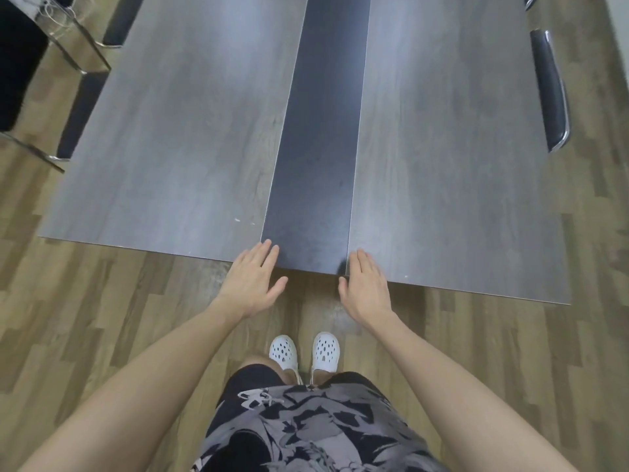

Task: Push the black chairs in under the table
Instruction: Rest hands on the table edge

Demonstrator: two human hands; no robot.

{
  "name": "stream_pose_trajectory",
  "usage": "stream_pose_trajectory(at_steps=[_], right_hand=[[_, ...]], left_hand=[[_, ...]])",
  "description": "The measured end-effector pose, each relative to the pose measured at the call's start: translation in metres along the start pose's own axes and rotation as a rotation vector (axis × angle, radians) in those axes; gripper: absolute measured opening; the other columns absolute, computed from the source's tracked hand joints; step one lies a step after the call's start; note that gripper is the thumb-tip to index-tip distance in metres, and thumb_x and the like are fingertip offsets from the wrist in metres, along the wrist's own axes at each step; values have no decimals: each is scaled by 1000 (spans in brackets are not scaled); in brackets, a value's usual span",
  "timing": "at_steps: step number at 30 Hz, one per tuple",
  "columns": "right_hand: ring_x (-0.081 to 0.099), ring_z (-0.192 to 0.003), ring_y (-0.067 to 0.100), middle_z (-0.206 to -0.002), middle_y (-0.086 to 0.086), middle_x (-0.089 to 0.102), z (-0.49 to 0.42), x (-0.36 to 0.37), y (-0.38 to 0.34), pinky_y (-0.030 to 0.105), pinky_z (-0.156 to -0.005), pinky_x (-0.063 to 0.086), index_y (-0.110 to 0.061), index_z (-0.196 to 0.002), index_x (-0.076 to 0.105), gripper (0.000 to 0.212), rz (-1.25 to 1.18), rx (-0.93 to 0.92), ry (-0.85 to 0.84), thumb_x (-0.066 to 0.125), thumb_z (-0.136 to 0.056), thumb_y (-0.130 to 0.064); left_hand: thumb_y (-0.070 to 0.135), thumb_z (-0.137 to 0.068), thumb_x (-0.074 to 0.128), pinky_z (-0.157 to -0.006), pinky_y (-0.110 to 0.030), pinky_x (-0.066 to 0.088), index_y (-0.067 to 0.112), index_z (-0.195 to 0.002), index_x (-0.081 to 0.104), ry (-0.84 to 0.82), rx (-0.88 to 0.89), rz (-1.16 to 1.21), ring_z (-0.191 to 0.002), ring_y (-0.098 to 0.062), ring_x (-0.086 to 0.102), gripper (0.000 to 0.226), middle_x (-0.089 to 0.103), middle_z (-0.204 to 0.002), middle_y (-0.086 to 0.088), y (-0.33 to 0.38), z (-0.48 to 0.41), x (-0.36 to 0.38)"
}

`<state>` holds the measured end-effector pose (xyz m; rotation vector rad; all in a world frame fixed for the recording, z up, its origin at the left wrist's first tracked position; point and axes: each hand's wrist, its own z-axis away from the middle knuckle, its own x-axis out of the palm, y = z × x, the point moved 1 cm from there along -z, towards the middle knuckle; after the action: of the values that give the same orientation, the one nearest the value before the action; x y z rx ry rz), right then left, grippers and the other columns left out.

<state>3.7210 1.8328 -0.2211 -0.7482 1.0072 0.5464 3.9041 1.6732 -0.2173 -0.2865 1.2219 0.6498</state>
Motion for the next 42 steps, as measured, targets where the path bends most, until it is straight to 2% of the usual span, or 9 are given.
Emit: stream_pose_trajectory(at_steps=[7, 14, 20, 23, 30, 42], right_hand=[[18, -148, 25, -158, 10, 25, -6, 2, -22, 38, -121, 18, -6, -149, 28, 58, -3, -22, -10, 43, -98, -28], [16, -149, 23, -160, 9, 22, -9, 18, -68, 37, -120, 15, -9, -151, 25, 58, 20, 46, -6, 40, -99, -30], [15, -149, 22, -160, 7, 21, -14, 49, -157, 37, -119, 16, -10, -151, 24, 58, -19, 159, -19, 41, -100, -32], [19, -147, 20, -159, 6, 24, -17, 66, -206, 38, -118, 22, -11, -150, 25, 59, -24, 176, -45, 43, -98, -34], [26, -143, 24, -153, 8, 31, -18, 83, -285, 42, -113, 30, -8, -144, 32, 55, -41, 230, -21, 46, -97, -32], [22, -145, 22, -156, 7, 29, -18, 91, -307, 40, -117, 25, -9, -146, 31, 56, -75, 220, -11, 45, -97, -31]], left_hand=[[53, -98, 32, -120, -39, 14, 9, -153, 23, 33, 3, -13, -148, -23, 17, 71, 20, -161, -9, -20, 0, -5], [52, -98, 35, -121, -40, 10, 8, -152, 24, 33, 28, 30, -149, -23, 15, 71, 19, -161, -10, -81, 2, -5], [54, -98, 30, -121, -39, 5, 12, -154, 20, 7, 113, 15, -150, -21, 10, 72, 16, -162, -7, -168, 7, -8], [54, -97, 31, -121, -40, 4, 11, -155, 18, -9, 127, 18, -150, -22, 10, 73, 14, -162, -8, -213, 17, -13], [54, -98, 30, -121, -39, 5, 10, -155, 15, -13, 197, 69, -150, -21, 8, 74, 9, -163, -8, -274, 27, -30], [53, -98, 29, -121, -40, 9, 11, -155, 15, -57, 158, 36, -149, -21, 11, 72, 12, -163, -7, -302, 36, -24]])
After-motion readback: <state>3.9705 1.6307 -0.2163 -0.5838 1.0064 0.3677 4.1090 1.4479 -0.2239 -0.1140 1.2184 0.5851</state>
